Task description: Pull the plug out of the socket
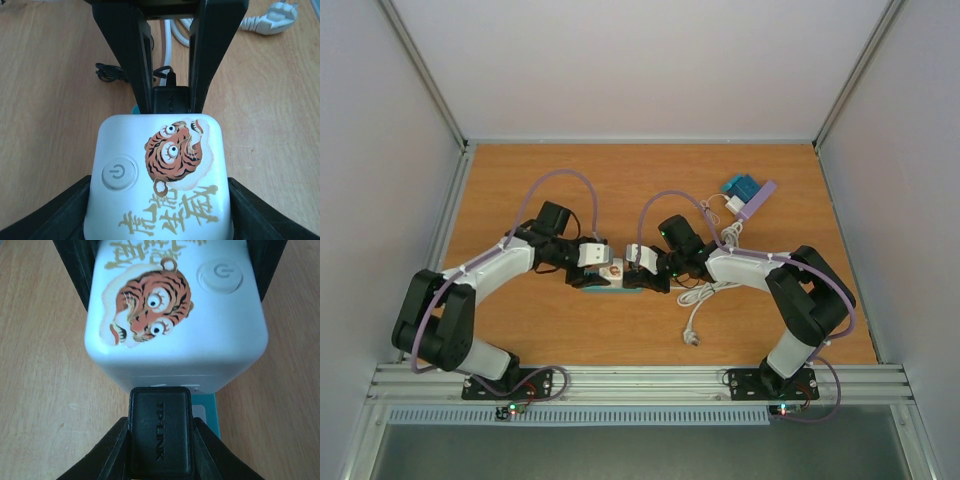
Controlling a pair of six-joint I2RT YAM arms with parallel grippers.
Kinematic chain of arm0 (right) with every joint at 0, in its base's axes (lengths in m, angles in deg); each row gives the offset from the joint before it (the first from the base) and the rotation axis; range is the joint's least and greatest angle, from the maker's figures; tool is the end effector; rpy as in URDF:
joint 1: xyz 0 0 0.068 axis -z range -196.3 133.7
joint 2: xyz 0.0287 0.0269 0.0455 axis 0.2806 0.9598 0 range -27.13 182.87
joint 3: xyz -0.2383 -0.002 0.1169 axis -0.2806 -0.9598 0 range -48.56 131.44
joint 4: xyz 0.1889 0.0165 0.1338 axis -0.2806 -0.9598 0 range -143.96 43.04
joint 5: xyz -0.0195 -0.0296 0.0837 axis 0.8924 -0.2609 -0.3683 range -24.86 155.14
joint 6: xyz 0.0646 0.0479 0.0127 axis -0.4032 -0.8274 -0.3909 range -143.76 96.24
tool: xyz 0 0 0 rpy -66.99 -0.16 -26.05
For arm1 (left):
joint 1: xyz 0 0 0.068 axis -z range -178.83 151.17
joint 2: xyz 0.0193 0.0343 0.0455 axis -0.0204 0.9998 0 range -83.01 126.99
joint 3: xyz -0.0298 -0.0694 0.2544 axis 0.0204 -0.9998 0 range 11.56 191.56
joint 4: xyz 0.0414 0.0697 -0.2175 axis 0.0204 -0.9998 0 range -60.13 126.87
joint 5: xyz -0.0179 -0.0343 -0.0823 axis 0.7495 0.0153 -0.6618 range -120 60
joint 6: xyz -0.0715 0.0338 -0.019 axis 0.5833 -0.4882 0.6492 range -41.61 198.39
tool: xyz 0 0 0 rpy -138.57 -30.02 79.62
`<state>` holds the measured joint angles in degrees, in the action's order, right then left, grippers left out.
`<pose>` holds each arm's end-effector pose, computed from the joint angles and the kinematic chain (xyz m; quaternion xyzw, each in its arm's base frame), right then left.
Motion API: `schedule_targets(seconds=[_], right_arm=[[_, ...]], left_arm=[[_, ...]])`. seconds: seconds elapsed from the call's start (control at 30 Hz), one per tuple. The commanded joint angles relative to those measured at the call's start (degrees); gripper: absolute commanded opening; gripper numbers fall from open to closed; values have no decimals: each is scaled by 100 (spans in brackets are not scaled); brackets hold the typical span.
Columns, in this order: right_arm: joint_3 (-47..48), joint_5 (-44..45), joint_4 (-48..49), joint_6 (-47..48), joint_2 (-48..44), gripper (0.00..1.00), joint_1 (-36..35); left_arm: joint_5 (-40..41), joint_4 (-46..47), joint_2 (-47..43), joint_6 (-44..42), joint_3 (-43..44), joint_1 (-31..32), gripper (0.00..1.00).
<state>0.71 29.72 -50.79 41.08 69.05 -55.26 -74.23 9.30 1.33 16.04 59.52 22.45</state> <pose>0.2234 0.2334 0.1517 -0.7691 0.4732 0.2076 0.3760 0.2215 -0.1390 0.1784 0.6651 0.6161 -0.2702 0.3242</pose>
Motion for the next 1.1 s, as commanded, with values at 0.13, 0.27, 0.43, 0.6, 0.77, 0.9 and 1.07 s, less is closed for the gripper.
schedule_targets(seconds=[0.13,0.27,0.43,0.6,0.77,0.9,1.07], right_arm=[[-191,329,-451,90,155,12,-52],[-195,344,-462,84,126,13,-50],[-205,318,-479,26,61,18,-56],[-184,325,-412,-52,28,30,-58],[-93,312,-378,-172,15,49,-57],[46,261,-341,-319,23,62,-57],[264,243,-291,-446,32,71,-56]], left_arm=[[-609,161,-370,-218,124,87,27],[-589,-71,-432,-191,228,8,24],[-609,157,-746,329,246,-348,25],[-666,86,-870,947,453,-830,26],[-751,290,-827,1813,735,-1269,27],[-820,690,-559,2874,1090,-1572,29],[-773,1064,-126,4113,1560,-1925,30]])
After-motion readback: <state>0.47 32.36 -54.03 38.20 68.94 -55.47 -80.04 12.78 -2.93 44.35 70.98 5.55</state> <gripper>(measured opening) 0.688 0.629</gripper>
